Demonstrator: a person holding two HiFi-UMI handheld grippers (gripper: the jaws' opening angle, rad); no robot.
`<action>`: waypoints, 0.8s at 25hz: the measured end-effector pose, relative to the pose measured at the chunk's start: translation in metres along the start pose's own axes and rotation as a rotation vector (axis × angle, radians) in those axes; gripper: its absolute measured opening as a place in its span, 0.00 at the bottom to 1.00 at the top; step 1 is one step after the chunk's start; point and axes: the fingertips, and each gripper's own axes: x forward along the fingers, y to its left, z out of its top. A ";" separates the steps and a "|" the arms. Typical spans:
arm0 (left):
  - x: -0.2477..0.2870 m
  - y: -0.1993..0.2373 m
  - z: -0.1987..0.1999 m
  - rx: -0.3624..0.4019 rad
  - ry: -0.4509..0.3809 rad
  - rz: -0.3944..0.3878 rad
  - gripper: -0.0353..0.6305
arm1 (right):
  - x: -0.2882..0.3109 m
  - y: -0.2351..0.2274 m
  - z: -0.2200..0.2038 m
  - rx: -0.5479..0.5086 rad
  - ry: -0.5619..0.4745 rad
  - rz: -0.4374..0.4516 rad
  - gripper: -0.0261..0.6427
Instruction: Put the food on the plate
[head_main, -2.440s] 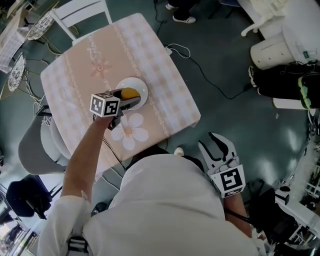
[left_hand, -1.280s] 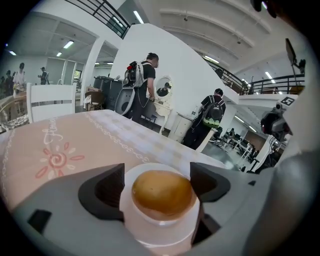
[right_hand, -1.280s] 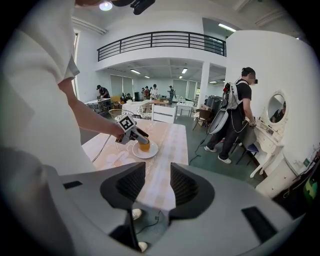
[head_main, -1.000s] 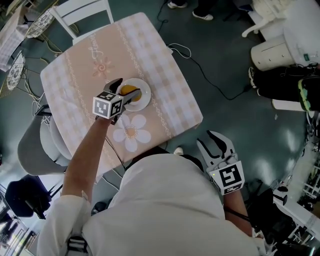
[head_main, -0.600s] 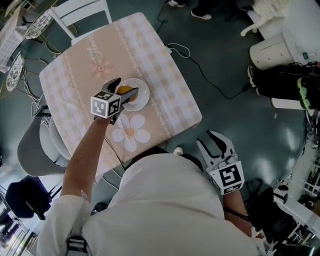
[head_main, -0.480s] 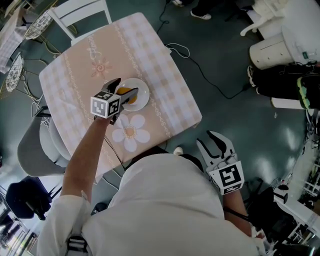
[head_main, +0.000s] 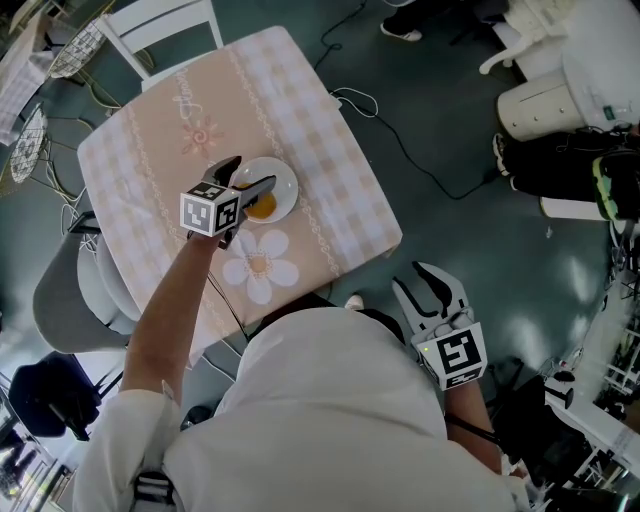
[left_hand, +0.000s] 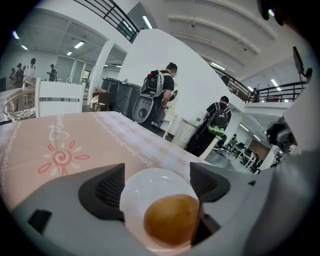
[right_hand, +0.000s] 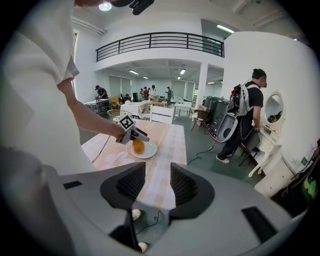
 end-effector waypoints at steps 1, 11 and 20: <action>0.000 0.000 0.000 0.000 0.000 0.001 0.66 | 0.000 0.000 -0.001 0.001 0.002 -0.001 0.28; -0.002 -0.001 0.002 0.004 -0.003 0.013 0.66 | -0.004 -0.002 -0.004 0.004 -0.003 -0.001 0.28; -0.006 -0.007 0.006 0.013 -0.012 0.030 0.66 | -0.013 -0.004 -0.008 -0.006 -0.020 -0.001 0.28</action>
